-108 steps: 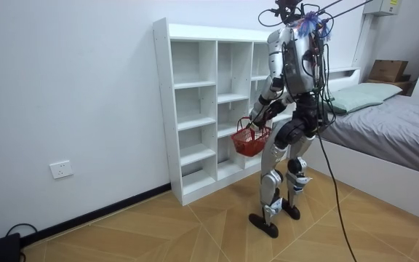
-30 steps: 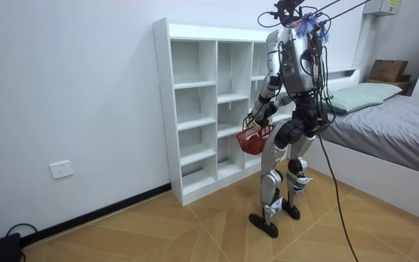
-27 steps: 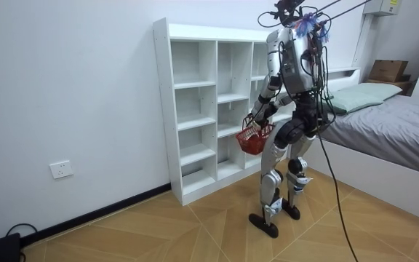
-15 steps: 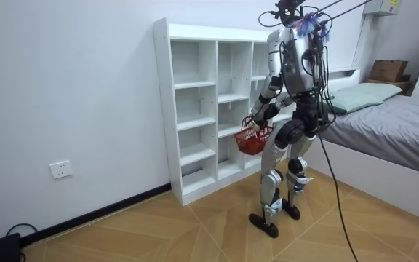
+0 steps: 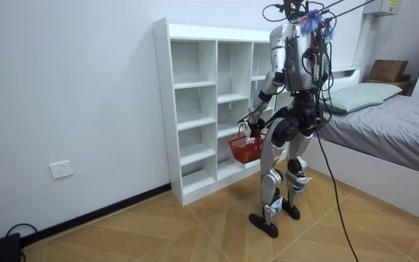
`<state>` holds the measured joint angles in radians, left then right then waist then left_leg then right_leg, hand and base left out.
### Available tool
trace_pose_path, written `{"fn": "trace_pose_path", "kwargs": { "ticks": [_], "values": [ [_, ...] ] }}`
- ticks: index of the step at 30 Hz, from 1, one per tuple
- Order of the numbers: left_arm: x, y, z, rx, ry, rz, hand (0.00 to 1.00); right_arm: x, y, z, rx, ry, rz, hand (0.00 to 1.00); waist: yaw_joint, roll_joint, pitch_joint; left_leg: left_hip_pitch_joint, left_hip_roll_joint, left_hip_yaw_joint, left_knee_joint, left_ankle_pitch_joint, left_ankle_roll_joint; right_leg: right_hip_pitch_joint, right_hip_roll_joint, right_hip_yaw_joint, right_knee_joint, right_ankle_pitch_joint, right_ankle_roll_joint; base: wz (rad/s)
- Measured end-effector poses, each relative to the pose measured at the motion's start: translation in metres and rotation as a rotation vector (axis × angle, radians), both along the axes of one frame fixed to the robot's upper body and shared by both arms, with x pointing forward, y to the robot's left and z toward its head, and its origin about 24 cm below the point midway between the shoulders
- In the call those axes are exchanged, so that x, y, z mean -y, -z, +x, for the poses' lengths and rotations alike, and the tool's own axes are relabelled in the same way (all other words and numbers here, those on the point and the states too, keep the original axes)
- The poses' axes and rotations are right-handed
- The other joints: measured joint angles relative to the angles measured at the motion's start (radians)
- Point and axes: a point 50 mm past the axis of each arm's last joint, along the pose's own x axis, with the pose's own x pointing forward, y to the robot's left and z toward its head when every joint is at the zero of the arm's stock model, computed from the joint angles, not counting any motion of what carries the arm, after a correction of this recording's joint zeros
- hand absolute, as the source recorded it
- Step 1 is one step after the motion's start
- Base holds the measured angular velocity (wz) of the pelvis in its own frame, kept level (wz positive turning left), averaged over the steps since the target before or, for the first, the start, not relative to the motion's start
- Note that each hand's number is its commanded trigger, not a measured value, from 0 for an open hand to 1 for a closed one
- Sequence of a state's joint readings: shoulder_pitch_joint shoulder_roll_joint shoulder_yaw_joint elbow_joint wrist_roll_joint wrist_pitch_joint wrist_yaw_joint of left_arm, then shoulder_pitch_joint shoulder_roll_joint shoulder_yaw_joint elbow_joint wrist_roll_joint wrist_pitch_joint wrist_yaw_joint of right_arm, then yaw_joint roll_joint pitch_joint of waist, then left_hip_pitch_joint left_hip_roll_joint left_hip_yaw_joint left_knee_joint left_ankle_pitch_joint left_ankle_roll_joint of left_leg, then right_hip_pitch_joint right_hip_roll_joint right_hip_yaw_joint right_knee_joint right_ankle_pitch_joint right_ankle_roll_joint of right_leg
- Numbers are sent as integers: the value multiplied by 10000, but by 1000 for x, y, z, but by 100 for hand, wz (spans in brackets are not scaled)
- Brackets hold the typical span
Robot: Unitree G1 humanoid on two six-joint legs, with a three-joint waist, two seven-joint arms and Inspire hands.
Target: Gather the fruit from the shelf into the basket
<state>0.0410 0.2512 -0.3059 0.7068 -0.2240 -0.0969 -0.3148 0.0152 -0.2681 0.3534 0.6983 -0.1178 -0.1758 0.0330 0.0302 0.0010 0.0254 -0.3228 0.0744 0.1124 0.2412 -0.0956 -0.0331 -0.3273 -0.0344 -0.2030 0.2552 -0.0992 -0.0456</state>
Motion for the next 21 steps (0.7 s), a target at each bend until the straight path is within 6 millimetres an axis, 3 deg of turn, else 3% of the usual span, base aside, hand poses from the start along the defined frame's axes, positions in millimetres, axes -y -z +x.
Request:
{"fn": "trace_pose_path", "kwargs": {
  "ticks": [5,7,10,15,21],
  "values": [
    [-16,11,-19,-502,-838,398,100,13,12,-25,-637,1177,342,0,-4,-139,-111,666,-25,80,-232,-10,-14,566,21,84,-146,-91,44,-3],
    [-24,19,-33,-972,-1285,606,100,18,19,-40,-1003,2003,519,0,-23,-200,-229,1218,-6,154,-427,-58,-58,1077,78,144,-374,-129,77,-8],
    [-35,24,-47,-1282,-1927,771,100,24,24,-54,-1322,2635,660,0,18,-230,-267,1666,44,267,-497,-169,-93,1507,163,281,-537,-124,91,-13],
    [-43,31,-69,-1840,-2781,913,100,38,32,-78,-1834,3567,542,0,-9,-142,-272,2388,16,352,-760,-214,-88,2131,174,377,-695,-156,146,-7],
    [-45,39,-82,-2473,-3333,1029,100,46,45,-102,-2958,4155,413,0,-34,-150,-230,2665,16,377,-827,-242,-93,2390,183,383,-707,-187,154,-1]
  ]
}}
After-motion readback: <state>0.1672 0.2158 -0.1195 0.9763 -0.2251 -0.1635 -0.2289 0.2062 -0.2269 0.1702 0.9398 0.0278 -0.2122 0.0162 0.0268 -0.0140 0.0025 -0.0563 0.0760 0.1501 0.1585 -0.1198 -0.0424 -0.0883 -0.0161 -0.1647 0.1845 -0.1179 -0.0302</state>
